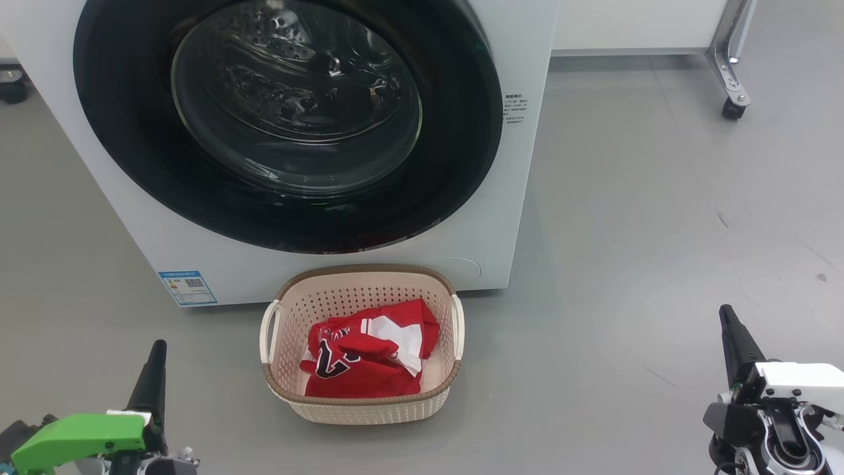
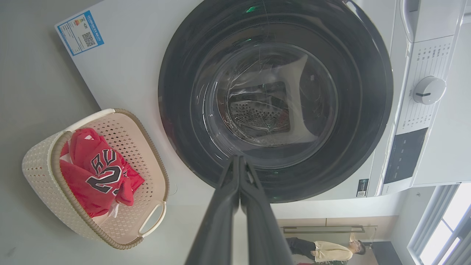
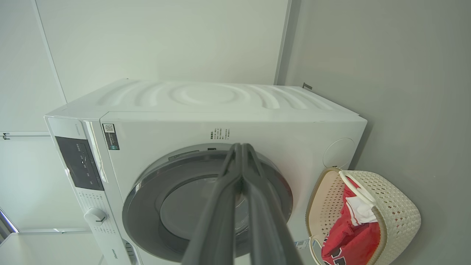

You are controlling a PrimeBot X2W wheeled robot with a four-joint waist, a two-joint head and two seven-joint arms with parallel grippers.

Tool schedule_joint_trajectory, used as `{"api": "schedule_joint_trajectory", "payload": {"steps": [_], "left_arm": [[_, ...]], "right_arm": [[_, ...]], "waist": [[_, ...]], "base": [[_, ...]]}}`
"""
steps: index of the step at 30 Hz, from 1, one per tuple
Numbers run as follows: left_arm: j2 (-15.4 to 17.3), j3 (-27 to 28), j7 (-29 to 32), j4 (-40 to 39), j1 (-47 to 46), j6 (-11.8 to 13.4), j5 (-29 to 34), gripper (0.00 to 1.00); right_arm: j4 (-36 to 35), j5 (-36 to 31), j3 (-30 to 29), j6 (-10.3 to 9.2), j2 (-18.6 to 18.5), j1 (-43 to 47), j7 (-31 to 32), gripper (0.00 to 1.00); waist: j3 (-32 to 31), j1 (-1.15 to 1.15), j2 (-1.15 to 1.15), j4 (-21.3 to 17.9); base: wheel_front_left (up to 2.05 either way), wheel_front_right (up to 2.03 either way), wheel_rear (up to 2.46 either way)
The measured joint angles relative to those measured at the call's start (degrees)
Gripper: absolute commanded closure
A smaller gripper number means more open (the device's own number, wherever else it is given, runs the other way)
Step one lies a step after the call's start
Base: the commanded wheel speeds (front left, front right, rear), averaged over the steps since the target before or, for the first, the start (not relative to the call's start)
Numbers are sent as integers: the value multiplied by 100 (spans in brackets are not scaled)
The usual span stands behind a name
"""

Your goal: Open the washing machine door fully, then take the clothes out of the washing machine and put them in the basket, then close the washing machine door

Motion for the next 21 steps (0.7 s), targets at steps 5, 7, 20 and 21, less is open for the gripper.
{"api": "schedule_joint_trajectory", "payload": {"steps": [5, 7, 20, 21], "left_arm": [[0, 2, 0, 1, -1, 0, 0, 100], [-1, 2, 1, 2, -1, -1, 0, 100], [-8, 9, 8, 8, -4, -1, 0, 100], [-9, 10, 8, 8, -4, -1, 0, 100]], "right_arm": [[2, 0, -1, 0, 2, -1, 0, 100], [2, 0, -3, 0, 2, -1, 0, 100], [7, 0, -8, 1, 8, -14, 1, 100], [7, 0, -9, 1, 8, -15, 1, 100]], "waist": [[0, 0, 0, 0], [0, 0, 0, 0], [0, 0, 0, 0], [0, 0, 0, 0]], "base": [[0, 0, 0], [0, 0, 0], [0, 0, 0], [0, 0, 0]]}}
